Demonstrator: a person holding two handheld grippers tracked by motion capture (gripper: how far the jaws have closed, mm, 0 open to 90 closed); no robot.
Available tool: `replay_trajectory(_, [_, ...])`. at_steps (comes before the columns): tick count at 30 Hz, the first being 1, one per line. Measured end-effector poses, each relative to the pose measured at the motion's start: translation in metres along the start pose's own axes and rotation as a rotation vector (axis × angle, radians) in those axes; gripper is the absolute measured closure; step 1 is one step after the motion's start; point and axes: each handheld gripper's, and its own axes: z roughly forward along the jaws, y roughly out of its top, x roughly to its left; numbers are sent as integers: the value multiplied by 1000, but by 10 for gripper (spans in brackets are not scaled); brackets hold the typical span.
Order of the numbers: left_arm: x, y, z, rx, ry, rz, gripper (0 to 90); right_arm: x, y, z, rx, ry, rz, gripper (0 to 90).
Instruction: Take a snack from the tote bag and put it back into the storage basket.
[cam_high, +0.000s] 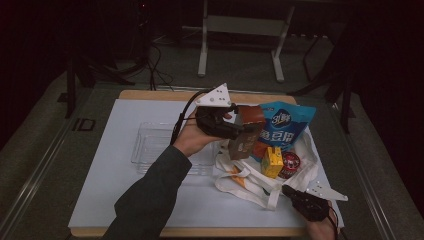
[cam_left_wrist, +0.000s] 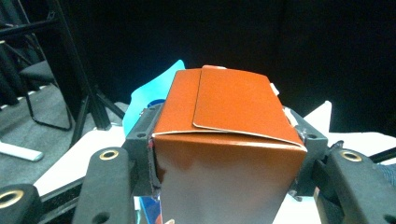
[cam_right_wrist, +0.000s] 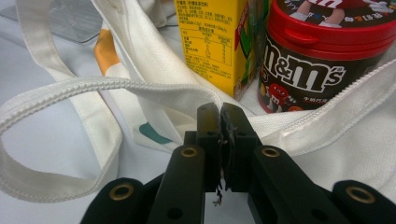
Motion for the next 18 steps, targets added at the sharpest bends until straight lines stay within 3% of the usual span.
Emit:
replay_trajectory(7, [1,-1,-12,28,16,26,427,0,0,0,-1,1,1,864])
replay_trajectory(18, [8,-8,-37,40,56,31,427,0,-1,0,-1,1,3,864])
